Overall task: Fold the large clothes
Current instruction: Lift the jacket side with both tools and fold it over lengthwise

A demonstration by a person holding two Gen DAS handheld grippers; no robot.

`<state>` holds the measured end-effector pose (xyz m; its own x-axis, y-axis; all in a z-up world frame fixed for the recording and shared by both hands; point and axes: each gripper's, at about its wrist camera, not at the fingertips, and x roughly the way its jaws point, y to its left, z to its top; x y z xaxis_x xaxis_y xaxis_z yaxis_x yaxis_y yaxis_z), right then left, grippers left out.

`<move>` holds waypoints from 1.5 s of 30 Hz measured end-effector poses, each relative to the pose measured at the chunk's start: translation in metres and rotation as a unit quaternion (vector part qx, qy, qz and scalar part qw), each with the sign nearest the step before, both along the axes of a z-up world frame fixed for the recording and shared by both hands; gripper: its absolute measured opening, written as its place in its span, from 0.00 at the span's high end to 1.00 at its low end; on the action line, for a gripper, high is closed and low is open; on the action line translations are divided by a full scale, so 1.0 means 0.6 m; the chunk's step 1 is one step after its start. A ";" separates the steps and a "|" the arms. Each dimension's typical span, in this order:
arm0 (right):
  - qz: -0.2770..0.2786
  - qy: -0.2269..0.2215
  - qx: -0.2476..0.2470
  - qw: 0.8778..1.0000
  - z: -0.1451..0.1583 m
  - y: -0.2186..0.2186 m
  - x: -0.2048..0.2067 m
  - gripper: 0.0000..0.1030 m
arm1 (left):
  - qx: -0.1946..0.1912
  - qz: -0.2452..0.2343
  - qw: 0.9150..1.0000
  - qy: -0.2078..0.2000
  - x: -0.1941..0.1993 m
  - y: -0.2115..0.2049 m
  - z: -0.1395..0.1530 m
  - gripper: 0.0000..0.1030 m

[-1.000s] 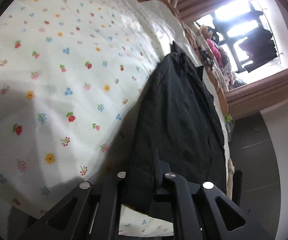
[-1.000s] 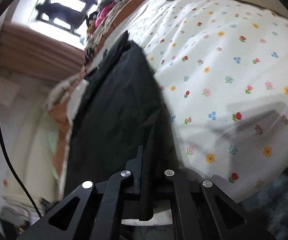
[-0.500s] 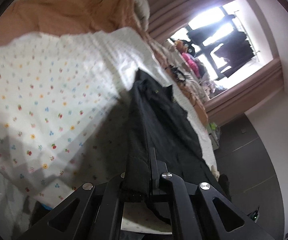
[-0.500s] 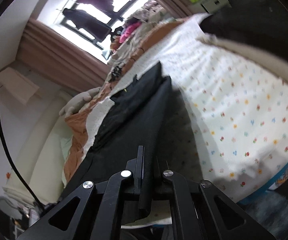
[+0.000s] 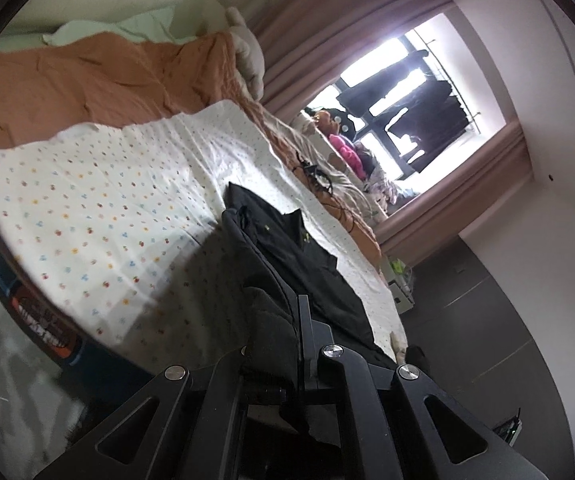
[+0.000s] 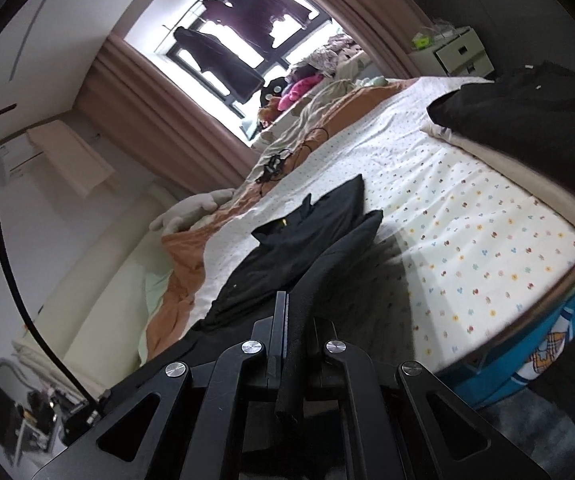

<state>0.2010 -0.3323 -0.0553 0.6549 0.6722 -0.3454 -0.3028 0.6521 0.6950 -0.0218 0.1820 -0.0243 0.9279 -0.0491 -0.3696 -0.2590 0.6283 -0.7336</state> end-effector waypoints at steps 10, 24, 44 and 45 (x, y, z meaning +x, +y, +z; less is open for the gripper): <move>0.012 -0.034 -0.002 0.999 0.027 -0.027 -0.085 0.96 | 0.009 0.001 1.000 -0.025 -0.104 -0.030 0.025 0.98; 0.014 -0.031 -0.007 0.999 0.019 -0.034 -0.090 0.96 | 0.009 0.006 1.000 -0.007 -0.108 -0.020 0.008 0.98; -0.008 -0.064 -0.008 0.998 0.136 0.041 0.101 0.96 | 0.050 0.006 0.998 -0.044 0.095 0.049 0.147 0.98; -0.008 -0.071 -0.009 0.997 0.149 0.047 0.114 0.96 | 0.054 0.006 0.997 -0.047 0.105 0.052 0.156 0.98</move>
<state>0.2696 -0.3044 0.0342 0.7088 0.6558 -0.2599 -0.3864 0.6692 0.6347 0.0411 0.2132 0.0691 0.9591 -0.0018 -0.2832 -0.2006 0.7015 -0.6838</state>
